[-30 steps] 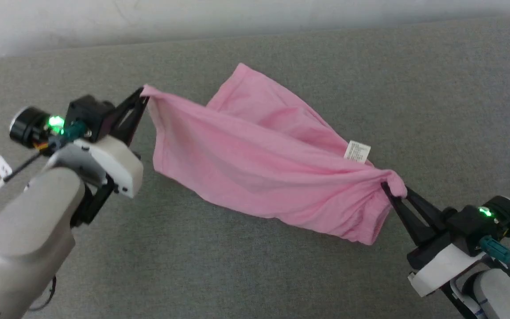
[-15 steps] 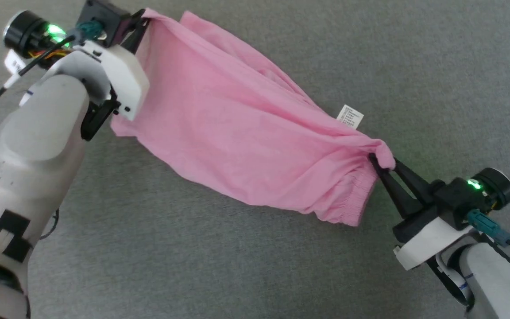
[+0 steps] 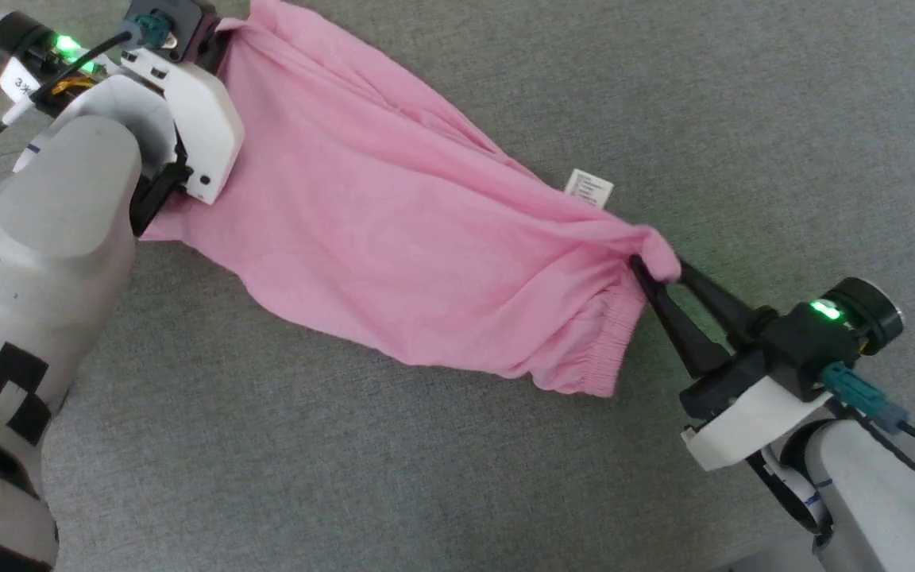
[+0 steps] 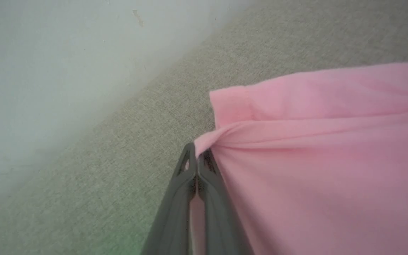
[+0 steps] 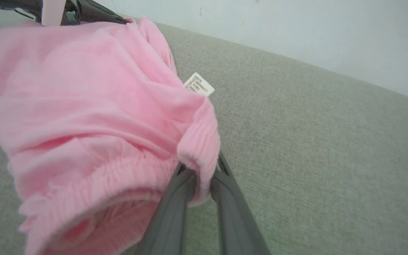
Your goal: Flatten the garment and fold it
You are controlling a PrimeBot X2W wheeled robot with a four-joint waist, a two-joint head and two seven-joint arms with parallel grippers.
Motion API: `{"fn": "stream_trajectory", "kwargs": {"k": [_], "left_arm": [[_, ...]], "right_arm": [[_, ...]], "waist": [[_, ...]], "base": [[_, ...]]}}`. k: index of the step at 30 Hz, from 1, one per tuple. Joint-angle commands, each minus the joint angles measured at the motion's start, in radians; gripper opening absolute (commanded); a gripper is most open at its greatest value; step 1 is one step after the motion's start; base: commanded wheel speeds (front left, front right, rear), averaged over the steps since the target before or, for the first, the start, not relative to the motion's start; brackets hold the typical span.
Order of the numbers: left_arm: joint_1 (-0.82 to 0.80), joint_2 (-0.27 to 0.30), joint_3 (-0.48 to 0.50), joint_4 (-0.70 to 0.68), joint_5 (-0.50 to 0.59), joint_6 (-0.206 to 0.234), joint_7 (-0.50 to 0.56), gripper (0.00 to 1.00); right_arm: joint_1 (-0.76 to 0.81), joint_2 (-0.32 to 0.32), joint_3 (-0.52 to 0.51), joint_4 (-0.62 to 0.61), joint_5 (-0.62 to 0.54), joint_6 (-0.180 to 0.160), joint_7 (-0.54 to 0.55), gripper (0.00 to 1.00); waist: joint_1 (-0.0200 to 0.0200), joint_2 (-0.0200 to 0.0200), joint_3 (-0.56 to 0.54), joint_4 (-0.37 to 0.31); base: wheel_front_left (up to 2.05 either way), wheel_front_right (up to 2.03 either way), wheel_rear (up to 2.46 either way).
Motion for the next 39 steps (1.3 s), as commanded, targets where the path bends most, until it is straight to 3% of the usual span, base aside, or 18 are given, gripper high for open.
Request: {"fn": "stream_trajectory", "kwargs": {"k": [1, 2, 10, 19, 25, 35, 36, 37, 39], "left_arm": [[0.028, 0.002, -0.032, 0.01, -0.016, -0.007, 0.017, 0.87], [0.018, 0.011, -0.043, 0.005, -0.023, -0.007, 0.008, 1.0], [-0.085, 0.06, -0.148, -0.1, -0.105, -0.007, 0.066, 1.0], [-0.108, 0.156, -0.243, -0.369, -0.322, -0.007, 0.527, 1.0], [-0.061, 0.197, -0.249, -0.459, -0.421, -0.007, 0.737, 1.0], [0.044, 0.232, -0.25, -0.476, -0.343, -0.007, 0.86, 1.0], [0.055, 0.235, -0.25, -0.484, -0.332, -0.007, 0.874, 0.76], [0.062, 0.238, -0.25, -0.489, -0.33, -0.007, 0.879, 0.02], [0.065, 0.243, -0.25, -0.502, -0.34, -0.007, 0.878, 0.0]], "right_arm": [[0.009, 0.007, -0.016, -0.02, -0.001, -0.002, -0.009, 0.88], [0.016, 0.011, -0.027, -0.033, -0.005, -0.002, -0.012, 1.0], [0.107, 0.039, -0.11, -0.133, -0.037, -0.002, -0.005, 1.0], [0.141, 0.059, -0.127, -0.175, -0.049, -0.002, 0.013, 1.0], [0.122, 0.076, -0.11, -0.166, -0.046, -0.002, 0.004, 1.0], [0.083, 0.085, -0.068, -0.11, -0.034, -0.002, 0.0, 1.0], [0.077, 0.077, -0.058, -0.107, -0.032, -0.002, 0.007, 1.0], [0.068, 0.067, -0.05, -0.106, -0.03, -0.002, 0.015, 1.0], [0.047, 0.039, -0.038, -0.106, -0.015, -0.002, 0.046, 1.0]], "waist": [[0.0001, 0.0, -0.027, 0.011], [0.0001, 0.0, -0.038, 0.016], [0.0001, 0.0, -0.126, 0.074], [0.0001, 0.0, -0.155, 0.08], [0.0001, 0.0, -0.129, 0.037], [0.0001, 0.0, -0.102, -0.026], [0.0001, 0.0, -0.104, -0.029], [0.0001, 0.0, -0.107, -0.029], [0.0001, 0.0, -0.119, -0.026]], "base": [[0.0, 0.0, 0.0], [0.0, 0.0, 0.0], [0.0, 0.0, 0.0], [0.0, 0.0, 0.0], [0.0, 0.0, 0.0], [0.0, 0.0, 0.0], [0.0, 0.0, 0.0], [0.0, 0.0, 0.0], [0.0, 0.0, 0.0]]}}
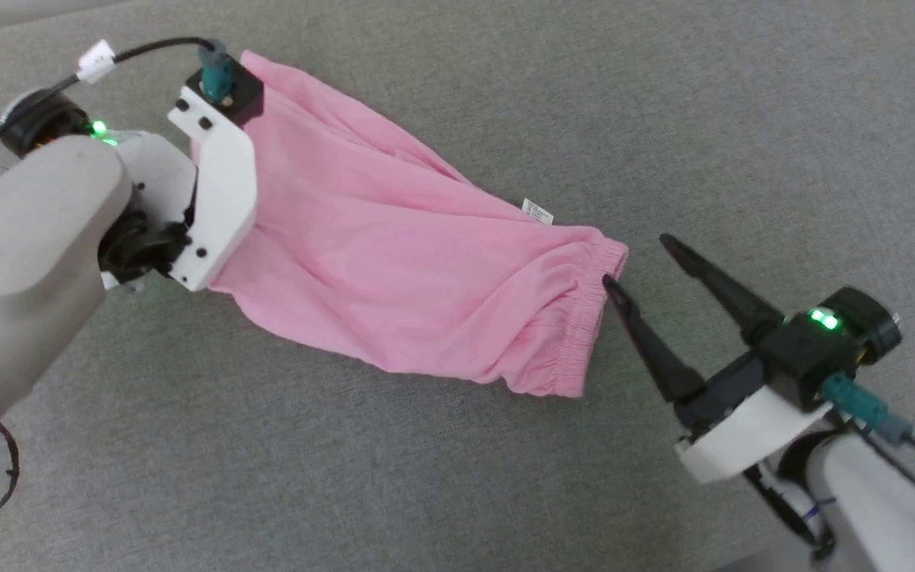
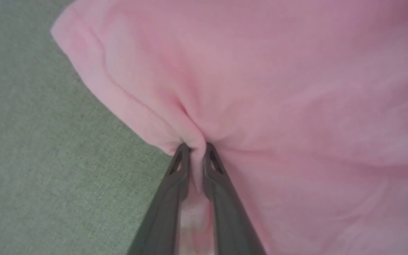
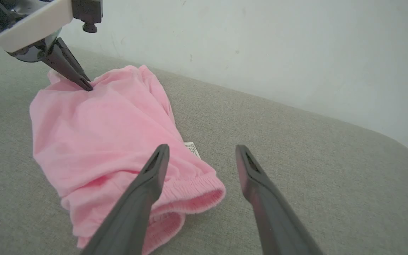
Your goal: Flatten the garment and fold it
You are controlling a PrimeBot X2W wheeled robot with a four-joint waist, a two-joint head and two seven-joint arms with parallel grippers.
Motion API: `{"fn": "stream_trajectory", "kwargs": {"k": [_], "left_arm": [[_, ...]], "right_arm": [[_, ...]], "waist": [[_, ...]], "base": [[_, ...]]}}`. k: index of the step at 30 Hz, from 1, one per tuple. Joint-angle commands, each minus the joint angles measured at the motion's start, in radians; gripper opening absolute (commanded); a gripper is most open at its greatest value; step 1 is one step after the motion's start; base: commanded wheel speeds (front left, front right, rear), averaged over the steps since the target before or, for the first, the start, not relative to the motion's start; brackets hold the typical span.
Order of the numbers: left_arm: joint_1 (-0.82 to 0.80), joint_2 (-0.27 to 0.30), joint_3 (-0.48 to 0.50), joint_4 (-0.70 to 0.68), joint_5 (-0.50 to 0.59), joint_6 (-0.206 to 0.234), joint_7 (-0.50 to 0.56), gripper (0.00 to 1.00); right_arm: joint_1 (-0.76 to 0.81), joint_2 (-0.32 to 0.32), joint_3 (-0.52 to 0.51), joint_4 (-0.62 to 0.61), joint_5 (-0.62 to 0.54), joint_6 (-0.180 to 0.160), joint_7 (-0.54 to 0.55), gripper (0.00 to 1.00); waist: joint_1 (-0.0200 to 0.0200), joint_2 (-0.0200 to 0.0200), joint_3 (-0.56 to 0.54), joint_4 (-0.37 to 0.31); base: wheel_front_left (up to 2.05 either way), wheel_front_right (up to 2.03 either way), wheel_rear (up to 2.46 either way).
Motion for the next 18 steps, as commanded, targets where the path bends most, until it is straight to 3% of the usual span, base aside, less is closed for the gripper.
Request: {"fn": "stream_trajectory", "kwargs": {"k": [1, 4, 9, 14, 18], "left_arm": [[0.066, -0.004, -0.025, 0.007, -0.002, -0.001, -0.004, 0.0], [0.057, 0.006, -0.025, -0.001, -0.006, -0.001, -0.036, 0.0], [0.052, 0.001, -0.025, -0.002, -0.025, -0.001, -0.103, 0.0], [0.055, -0.028, -0.025, 0.002, -0.03, -0.001, -0.146, 0.0], [0.05, -0.052, -0.025, 0.004, -0.021, -0.001, -0.169, 0.0]], "right_arm": [[-0.028, -0.015, 0.002, -0.007, 0.014, -0.002, 0.011, 1.0], [-0.082, -0.085, 0.043, -0.033, 0.066, -0.002, 0.106, 1.0], [-0.203, -0.199, 0.15, -0.068, 0.218, -0.002, 0.372, 1.0], [-0.29, -0.23, 0.271, -0.038, 0.34, -0.002, 0.634, 1.0], [-0.318, -0.214, 0.334, 0.054, 0.384, -0.002, 0.697, 1.0]], "waist": [[0.0, 0.0, -0.015, 0.006], [0.0, 0.0, -0.038, 0.015], [0.0, 0.0, -0.066, 0.032], [0.0, 0.0, -0.067, 0.056], [0.0, 0.0, -0.052, 0.073]], "base": [[0.0, 0.0, 0.0], [0.0, 0.0, 0.0], [0.0, 0.0, 0.0], [0.0, 0.0, 0.0], [0.0, 0.0, 0.0]]}}
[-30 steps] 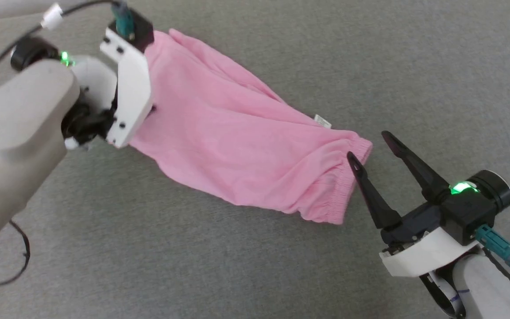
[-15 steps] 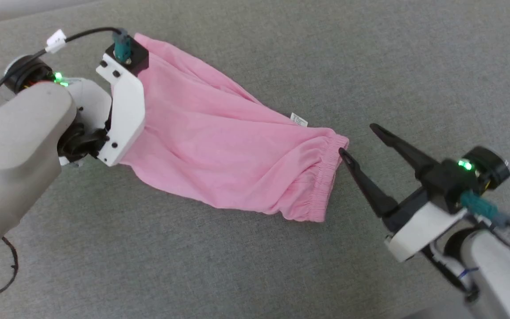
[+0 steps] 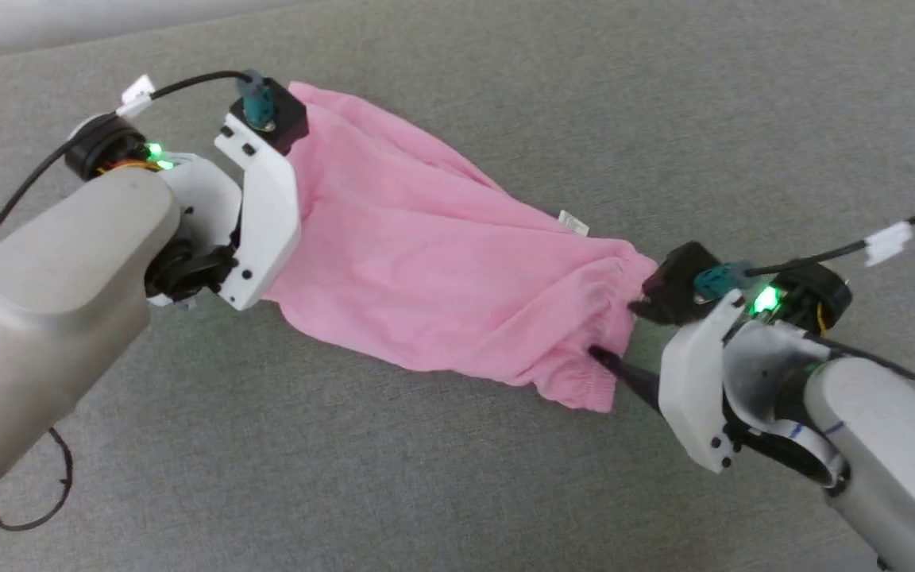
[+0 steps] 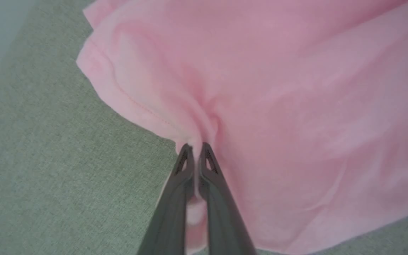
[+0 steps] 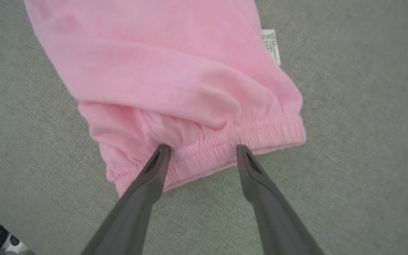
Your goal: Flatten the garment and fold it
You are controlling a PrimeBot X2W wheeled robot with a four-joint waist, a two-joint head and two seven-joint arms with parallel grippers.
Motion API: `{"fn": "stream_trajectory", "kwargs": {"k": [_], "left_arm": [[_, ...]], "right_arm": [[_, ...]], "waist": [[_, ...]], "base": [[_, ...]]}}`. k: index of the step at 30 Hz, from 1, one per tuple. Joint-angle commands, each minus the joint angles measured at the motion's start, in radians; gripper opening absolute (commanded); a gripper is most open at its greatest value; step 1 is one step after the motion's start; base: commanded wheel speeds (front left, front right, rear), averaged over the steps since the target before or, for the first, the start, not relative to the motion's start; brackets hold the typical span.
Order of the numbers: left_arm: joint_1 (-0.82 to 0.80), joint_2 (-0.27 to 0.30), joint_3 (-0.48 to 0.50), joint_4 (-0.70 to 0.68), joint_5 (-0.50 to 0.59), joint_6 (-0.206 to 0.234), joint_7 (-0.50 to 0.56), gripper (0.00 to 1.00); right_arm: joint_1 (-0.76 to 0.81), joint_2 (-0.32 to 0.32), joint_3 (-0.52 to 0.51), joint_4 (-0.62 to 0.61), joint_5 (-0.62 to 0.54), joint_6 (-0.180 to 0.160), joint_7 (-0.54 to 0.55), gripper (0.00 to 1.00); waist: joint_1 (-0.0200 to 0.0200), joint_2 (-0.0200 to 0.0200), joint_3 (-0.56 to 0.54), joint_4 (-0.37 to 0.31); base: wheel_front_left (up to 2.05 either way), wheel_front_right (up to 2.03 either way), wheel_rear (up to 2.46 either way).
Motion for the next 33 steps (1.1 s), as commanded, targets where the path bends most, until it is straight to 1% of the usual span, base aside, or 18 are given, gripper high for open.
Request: {"fn": "stream_trajectory", "kwargs": {"k": [1, 7, 10, 11, 12, 16, 21, 26, 29, 33], "left_arm": [[0.011, -0.006, -0.003, 0.002, 0.005, -0.001, -0.007, 0.0], [-0.002, -0.007, -0.003, 0.001, 0.016, -0.001, -0.026, 0.0], [0.002, -0.004, -0.003, 0.006, 0.016, -0.001, -0.033, 0.0], [0.006, -0.003, -0.003, 0.008, 0.014, -0.001, -0.038, 0.0], [0.01, -0.002, -0.003, 0.011, 0.01, -0.001, -0.045, 0.0], [0.032, 0.01, -0.003, 0.022, -0.003, -0.001, -0.097, 0.0], [0.062, 0.028, -0.003, -0.002, -0.019, -0.001, -0.188, 0.0], [0.1, 0.075, -0.003, -0.077, -0.017, -0.001, -0.244, 0.0], [0.136, 0.109, -0.003, -0.127, -0.019, 0.0, -0.255, 0.0], [0.204, 0.143, -0.003, -0.199, -0.024, 0.021, -0.263, 0.0]], "right_arm": [[-0.01, 0.014, 0.009, 0.031, 0.009, -0.002, 0.003, 1.0], [-0.021, 0.094, 0.062, 0.235, 0.04, -0.002, -0.019, 1.0], [-0.027, 0.104, 0.126, 0.294, 0.053, -0.002, -0.032, 1.0], [-0.033, 0.102, 0.139, 0.302, 0.058, -0.002, -0.052, 1.0], [-0.039, 0.1, 0.148, 0.307, 0.063, -0.002, -0.077, 0.0], [-0.073, 0.064, 0.173, 0.3, 0.066, -0.002, -0.19, 0.0], [-0.098, 0.006, 0.166, 0.238, 0.086, -0.002, -0.288, 0.0], [-0.089, -0.061, 0.153, 0.146, 0.119, -0.002, -0.311, 0.0], [-0.066, -0.1, 0.144, 0.097, 0.15, -0.002, -0.304, 0.0], [-0.025, -0.143, 0.125, 0.066, 0.191, -0.002, -0.281, 0.0]], "waist": [[-0.0001, 0.0, 0.015, 0.011], [-0.0001, 0.0, 0.044, 0.027], [-0.0001, 0.0, 0.048, 0.032], [-0.0001, 0.0, 0.046, 0.033], [-0.0001, 0.0, 0.043, 0.035], [-0.0001, 0.0, 0.006, 0.039], [-0.0001, 0.0, -0.067, 0.06], [-0.0001, 0.0, -0.144, 0.102], [-0.0001, 0.0, -0.184, 0.133], [-0.0001, 0.0, -0.227, 0.17]], "base": [[0.0, 0.0, 0.0], [0.0, 0.0, 0.0], [0.0, 0.0, 0.0], [0.0, 0.0, 0.0], [0.0, 0.0, 0.0], [0.0, 0.0, 0.0], [0.0, 0.0, 0.0], [0.0, 0.0, 0.0], [0.0, 0.0, 0.0], [0.0, 0.0, 0.0]]}}
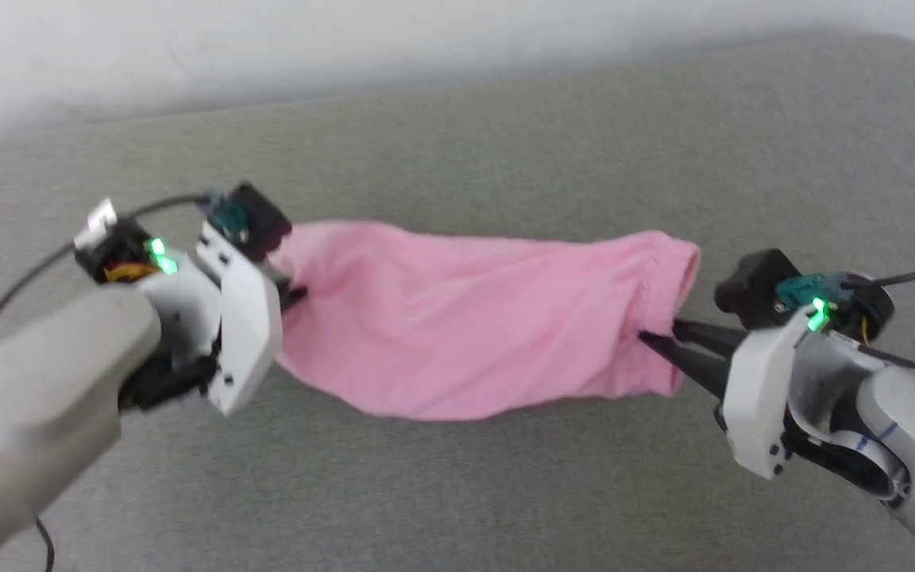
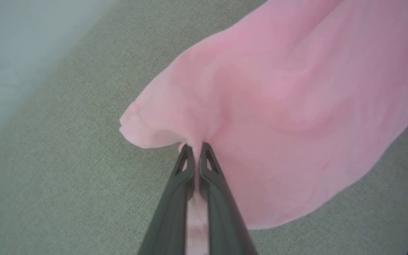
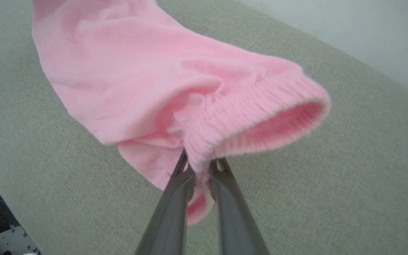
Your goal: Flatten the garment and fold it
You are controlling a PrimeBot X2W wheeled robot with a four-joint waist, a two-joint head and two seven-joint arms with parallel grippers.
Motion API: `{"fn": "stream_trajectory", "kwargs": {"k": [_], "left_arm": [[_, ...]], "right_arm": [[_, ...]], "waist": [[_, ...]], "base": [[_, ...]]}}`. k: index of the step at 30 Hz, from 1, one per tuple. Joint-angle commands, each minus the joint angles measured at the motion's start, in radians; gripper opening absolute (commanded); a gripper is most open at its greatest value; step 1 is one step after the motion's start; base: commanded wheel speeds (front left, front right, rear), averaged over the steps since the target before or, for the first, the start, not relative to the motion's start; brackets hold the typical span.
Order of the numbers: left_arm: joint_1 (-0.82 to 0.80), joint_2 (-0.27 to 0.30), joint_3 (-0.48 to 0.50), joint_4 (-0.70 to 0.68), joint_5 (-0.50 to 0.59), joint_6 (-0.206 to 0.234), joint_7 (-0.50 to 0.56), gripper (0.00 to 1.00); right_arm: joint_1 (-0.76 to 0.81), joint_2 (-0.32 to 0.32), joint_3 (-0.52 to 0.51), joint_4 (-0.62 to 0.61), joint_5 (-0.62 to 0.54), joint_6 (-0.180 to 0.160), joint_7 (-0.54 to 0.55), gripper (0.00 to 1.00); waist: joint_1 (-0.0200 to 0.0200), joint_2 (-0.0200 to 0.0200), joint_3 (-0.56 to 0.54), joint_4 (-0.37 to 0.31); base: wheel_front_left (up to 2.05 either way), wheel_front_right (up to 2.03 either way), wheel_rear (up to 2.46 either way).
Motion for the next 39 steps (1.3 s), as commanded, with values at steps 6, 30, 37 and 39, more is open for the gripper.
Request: {"fn": "stream_trajectory", "kwargs": {"k": [6, 30, 37, 39], "left_arm": [[0.154, 0.017, -0.001, -0.1, -0.025, 0.063, -0.027, 0.0], [0.361, -0.092, 0.156, 0.052, 0.029, 0.267, -0.563, 1.0], [0.486, -0.091, 0.429, -0.19, 0.214, 0.555, -0.629, 1.0], [0.565, -0.112, 0.523, -0.254, 0.312, 0.62, -0.629, 1.0]], "right_arm": [[0.059, -0.011, -0.008, 0.03, 0.084, -0.002, 0.067, 0.0], [0.001, -0.034, 0.057, 0.123, 0.098, -0.002, 0.096, 1.0], [-0.028, -0.126, -0.045, -0.015, 0.103, -0.002, 0.274, 1.0], [-0.029, -0.131, -0.063, -0.022, 0.095, -0.002, 0.349, 1.0]], "waist": [[0.0001, -0.0002, -0.056, 0.093], [0.0001, -0.0002, -0.113, 0.103], [0.0001, -0.0002, -0.118, 0.132], [0.0001, -0.0002, -0.113, 0.141]], "base": [[0.0, 0.0, 0.0], [0.0, 0.0, 0.0], [0.0, 0.0, 0.0], [0.0, 0.0, 0.0]]}}
